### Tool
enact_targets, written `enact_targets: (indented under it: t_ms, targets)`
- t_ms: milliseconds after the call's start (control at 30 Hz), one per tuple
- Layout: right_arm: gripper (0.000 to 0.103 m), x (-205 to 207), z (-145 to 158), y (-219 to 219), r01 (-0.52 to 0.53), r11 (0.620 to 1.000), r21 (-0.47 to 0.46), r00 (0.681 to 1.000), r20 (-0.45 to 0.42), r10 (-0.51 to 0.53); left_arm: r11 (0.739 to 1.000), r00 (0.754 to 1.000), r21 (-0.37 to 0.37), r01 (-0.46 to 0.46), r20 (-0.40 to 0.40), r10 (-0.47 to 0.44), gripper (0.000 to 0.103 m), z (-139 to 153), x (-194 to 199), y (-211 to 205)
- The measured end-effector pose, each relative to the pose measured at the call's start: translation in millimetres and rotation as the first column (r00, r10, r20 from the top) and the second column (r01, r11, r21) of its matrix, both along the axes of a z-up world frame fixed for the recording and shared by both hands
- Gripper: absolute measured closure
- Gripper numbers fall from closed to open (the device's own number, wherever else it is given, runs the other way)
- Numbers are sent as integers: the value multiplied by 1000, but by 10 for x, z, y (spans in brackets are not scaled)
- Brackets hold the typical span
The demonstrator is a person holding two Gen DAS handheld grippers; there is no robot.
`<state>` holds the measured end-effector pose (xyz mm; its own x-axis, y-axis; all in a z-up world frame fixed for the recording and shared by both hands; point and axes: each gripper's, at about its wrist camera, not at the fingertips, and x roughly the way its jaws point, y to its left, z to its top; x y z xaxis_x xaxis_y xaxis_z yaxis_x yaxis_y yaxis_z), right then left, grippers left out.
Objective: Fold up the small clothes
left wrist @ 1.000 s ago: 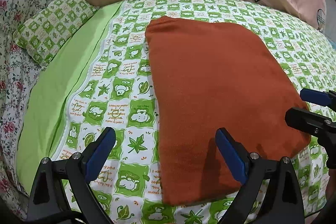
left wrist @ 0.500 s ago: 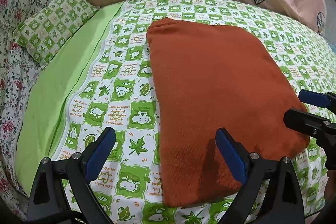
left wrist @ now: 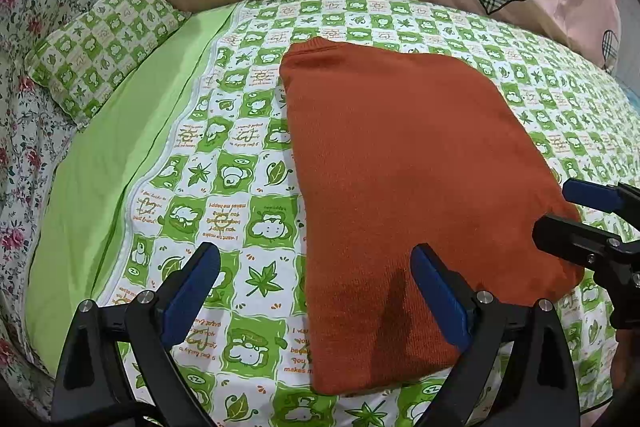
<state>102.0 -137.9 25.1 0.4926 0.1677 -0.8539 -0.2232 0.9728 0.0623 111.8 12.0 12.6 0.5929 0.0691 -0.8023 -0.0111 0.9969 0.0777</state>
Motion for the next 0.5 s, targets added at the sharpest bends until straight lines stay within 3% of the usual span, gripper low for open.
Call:
enact_targets:
  t_ms: [500]
  targets:
    - [14, -13, 0, -8, 4, 1000, 4, 1000, 3, -4, 1000, 1000, -3, 2, 2, -2, 7, 2, 1, 0]
